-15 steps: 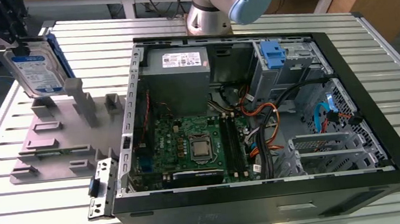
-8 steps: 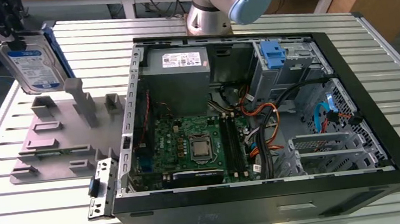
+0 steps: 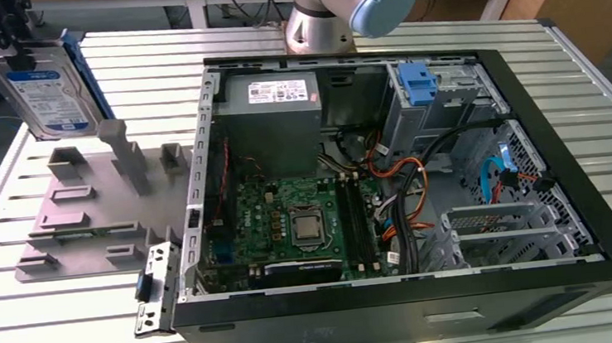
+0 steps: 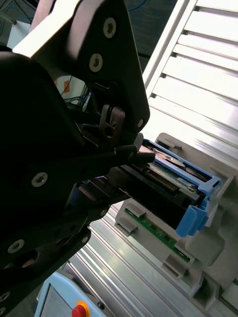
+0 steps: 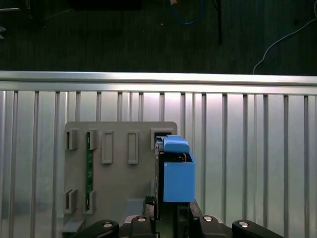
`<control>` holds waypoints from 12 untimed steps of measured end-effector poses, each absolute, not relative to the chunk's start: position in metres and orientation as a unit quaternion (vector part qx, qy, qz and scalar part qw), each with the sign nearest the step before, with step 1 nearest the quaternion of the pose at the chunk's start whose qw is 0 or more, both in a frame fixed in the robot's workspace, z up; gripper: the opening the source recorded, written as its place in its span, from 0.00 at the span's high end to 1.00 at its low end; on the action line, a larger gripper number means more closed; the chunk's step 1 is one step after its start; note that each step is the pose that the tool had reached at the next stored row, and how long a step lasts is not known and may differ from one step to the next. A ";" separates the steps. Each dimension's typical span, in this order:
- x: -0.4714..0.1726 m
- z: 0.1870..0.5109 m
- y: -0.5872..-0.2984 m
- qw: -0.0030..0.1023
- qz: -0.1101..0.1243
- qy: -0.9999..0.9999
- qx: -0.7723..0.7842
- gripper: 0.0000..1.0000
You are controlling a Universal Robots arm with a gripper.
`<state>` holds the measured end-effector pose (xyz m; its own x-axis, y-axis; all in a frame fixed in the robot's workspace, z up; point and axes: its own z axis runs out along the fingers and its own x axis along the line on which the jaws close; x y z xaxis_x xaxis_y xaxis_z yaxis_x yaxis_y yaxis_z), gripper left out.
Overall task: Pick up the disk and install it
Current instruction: 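Pick up the disk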
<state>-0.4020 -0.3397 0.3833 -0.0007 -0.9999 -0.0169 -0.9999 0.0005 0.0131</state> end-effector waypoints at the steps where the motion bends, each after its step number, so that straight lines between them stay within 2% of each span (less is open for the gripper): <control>1: -0.402 0.383 -0.340 0.001 0.011 0.707 -0.707 0.65; 12: -0.402 0.386 -0.340 0.001 0.011 0.707 -0.707 0.65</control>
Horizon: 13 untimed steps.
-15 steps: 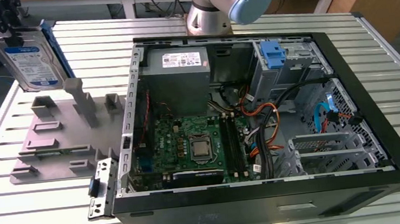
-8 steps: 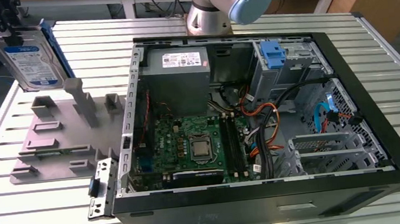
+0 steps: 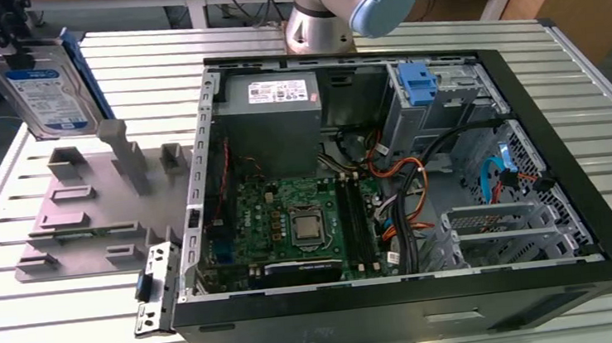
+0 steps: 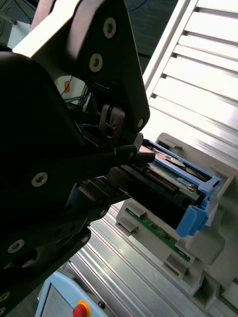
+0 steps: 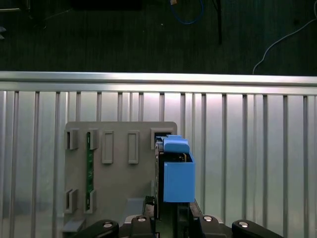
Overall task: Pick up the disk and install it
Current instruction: 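Pick up the disk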
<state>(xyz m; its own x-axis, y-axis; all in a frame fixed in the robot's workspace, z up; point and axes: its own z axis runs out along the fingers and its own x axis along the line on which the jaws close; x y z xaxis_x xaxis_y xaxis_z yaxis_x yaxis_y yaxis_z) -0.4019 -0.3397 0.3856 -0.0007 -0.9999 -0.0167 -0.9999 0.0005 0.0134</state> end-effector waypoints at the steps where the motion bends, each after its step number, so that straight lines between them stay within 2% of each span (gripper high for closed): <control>1: -0.402 0.387 -0.340 0.001 0.011 0.707 -0.707 0.65; 13: -0.402 0.407 -0.340 0.001 0.011 0.707 -0.707 0.65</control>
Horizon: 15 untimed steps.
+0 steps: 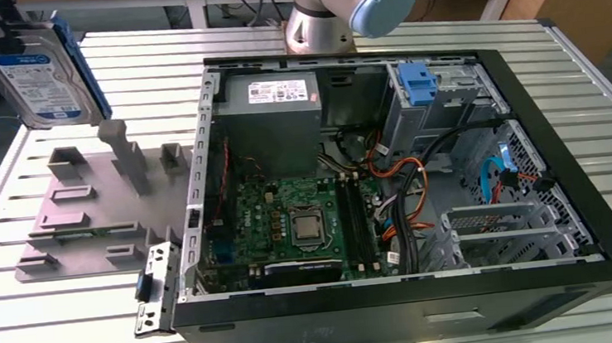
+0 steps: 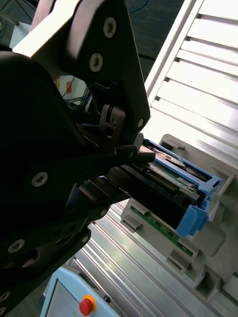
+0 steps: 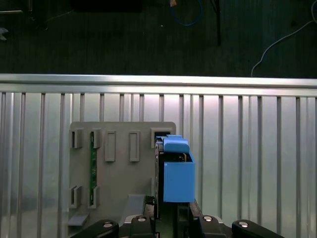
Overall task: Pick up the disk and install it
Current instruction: 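Pick up the disk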
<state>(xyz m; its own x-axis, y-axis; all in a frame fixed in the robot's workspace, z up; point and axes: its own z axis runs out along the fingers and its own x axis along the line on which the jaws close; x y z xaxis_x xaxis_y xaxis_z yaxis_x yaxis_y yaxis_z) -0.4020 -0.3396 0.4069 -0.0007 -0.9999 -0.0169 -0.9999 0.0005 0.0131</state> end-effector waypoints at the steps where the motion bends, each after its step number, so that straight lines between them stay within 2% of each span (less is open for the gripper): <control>1: -0.402 0.409 -0.340 0.001 0.011 0.707 -0.707 0.65; 15: -0.402 0.438 -0.339 0.001 0.011 0.707 -0.707 0.65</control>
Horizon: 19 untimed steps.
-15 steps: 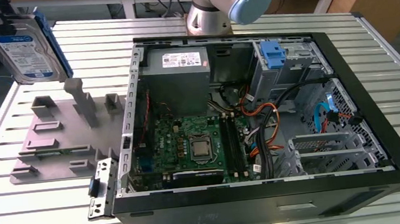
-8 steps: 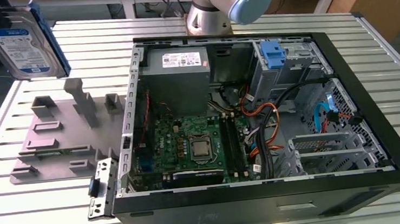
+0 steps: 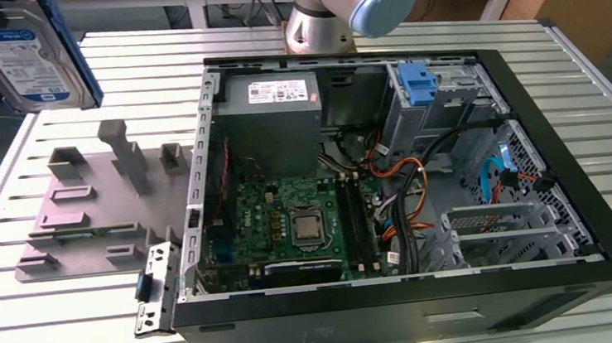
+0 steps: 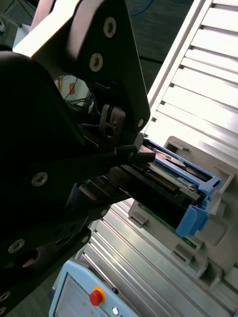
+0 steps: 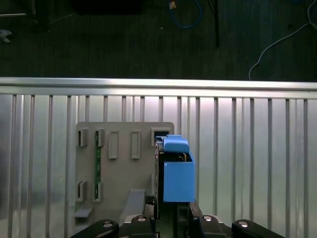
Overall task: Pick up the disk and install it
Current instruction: 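Pick up the disk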
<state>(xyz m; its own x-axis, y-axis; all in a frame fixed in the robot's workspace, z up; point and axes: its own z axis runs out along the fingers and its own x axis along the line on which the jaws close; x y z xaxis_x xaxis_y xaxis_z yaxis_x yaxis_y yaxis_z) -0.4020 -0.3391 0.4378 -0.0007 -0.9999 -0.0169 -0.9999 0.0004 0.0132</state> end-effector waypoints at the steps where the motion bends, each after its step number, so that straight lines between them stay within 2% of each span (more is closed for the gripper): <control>1: -0.402 0.440 -0.339 0.001 0.011 0.707 -0.707 0.65; 19: -0.402 0.451 -0.339 0.001 0.011 0.707 -0.707 0.65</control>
<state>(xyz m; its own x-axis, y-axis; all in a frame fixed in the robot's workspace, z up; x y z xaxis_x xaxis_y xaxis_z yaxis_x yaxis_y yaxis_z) -0.4020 -0.3390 0.4508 -0.0007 -0.9999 -0.0168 -0.9999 0.0005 0.0132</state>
